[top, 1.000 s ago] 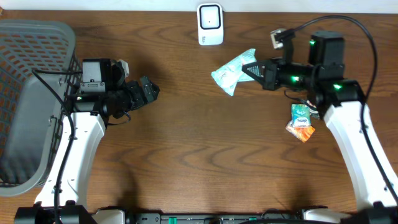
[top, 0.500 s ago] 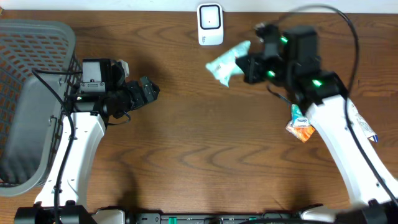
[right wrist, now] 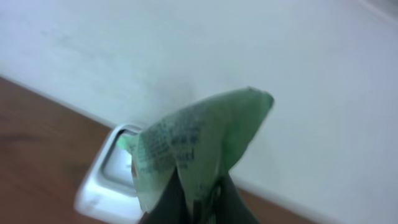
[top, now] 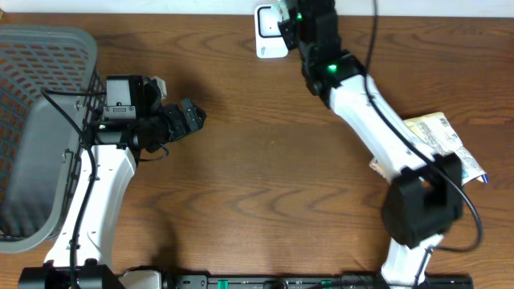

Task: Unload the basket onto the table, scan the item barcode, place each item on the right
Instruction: 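Hold the green pack against the white scanner window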

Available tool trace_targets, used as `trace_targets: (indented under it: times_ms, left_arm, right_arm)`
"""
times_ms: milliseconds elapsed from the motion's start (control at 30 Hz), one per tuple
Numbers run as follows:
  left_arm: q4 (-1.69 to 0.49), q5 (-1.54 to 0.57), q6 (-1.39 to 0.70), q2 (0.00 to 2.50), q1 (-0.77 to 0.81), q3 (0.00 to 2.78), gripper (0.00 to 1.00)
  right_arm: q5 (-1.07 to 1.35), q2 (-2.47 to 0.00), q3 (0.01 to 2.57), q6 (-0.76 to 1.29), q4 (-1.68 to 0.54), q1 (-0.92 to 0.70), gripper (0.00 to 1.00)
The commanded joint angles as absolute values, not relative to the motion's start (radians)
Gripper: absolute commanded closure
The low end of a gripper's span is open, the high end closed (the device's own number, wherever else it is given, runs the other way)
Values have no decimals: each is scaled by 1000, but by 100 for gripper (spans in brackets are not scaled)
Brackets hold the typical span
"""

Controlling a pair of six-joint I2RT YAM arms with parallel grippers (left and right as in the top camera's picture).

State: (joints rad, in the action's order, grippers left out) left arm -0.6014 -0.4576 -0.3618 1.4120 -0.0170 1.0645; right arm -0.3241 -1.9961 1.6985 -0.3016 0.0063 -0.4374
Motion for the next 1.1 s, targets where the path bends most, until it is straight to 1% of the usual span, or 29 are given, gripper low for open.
trace_targets:
  times_ms: [0,233,333,467,700,900,1067]
  left_arm:
    - [-602,-451,-348,1413,-21,1061,1]
    - [-602,-451,-348,1413,-21,1061,1]
    - [-602,-451,-348,1413,-21,1061,1]
    - [-602,-451,-348,1413,-21,1061,1]
    - [-602,-451,-348,1413,-21,1061,1]
    - [-602,-451,-348,1413,-21,1061,1]
    - [-602,-451,-348,1413,-21,1061,1]
  right_arm:
    - [-390,-2086,1716,-611,137,-441,99]
    - [-353,-2266,1716,-1013,462,-451,99]
    - [-353,-2315,1716,-1123,545,-466,99]
    - [-347,-2342,1716,-1143,590,-477,99]
    - [-331,-2346,1716,-1142,582,-475,99]
    - [-330,-2346,1716,-1142,519,-468,99]
    - [-331,-2346,1716,-1142,528,-468,99]
